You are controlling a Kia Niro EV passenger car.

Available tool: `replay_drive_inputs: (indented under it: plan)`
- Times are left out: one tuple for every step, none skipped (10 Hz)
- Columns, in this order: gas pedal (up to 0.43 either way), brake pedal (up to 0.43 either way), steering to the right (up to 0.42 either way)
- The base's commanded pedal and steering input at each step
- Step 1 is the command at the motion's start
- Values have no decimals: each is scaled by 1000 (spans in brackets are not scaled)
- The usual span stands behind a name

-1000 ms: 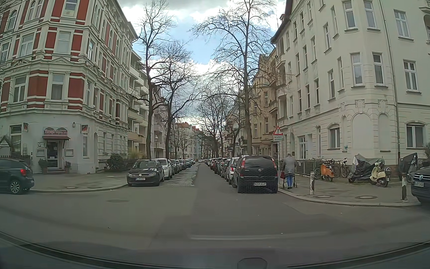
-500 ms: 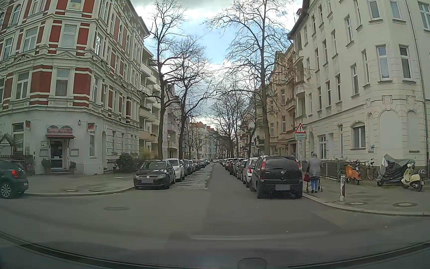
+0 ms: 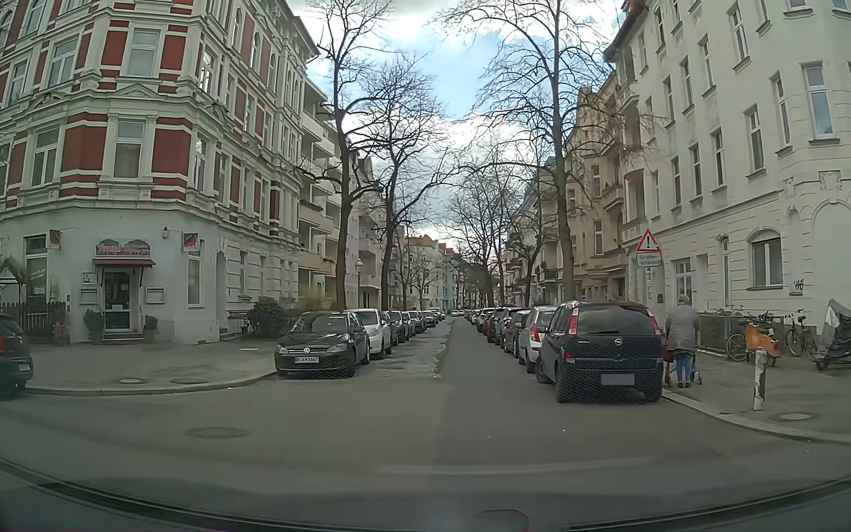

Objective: Follow the waypoints while adhering to traffic rules and regulations

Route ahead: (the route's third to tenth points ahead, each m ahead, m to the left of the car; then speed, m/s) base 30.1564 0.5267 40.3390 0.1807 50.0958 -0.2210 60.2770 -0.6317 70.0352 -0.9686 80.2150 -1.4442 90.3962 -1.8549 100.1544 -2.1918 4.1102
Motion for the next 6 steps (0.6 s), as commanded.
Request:
replay_drive_inputs:
  plan:
    - [220,30,-64]
    - [228,30,-53]
    - [228,30,-43]
    - [228,37,-35]
    - [220,30,-30]
    - [177,30,-24]
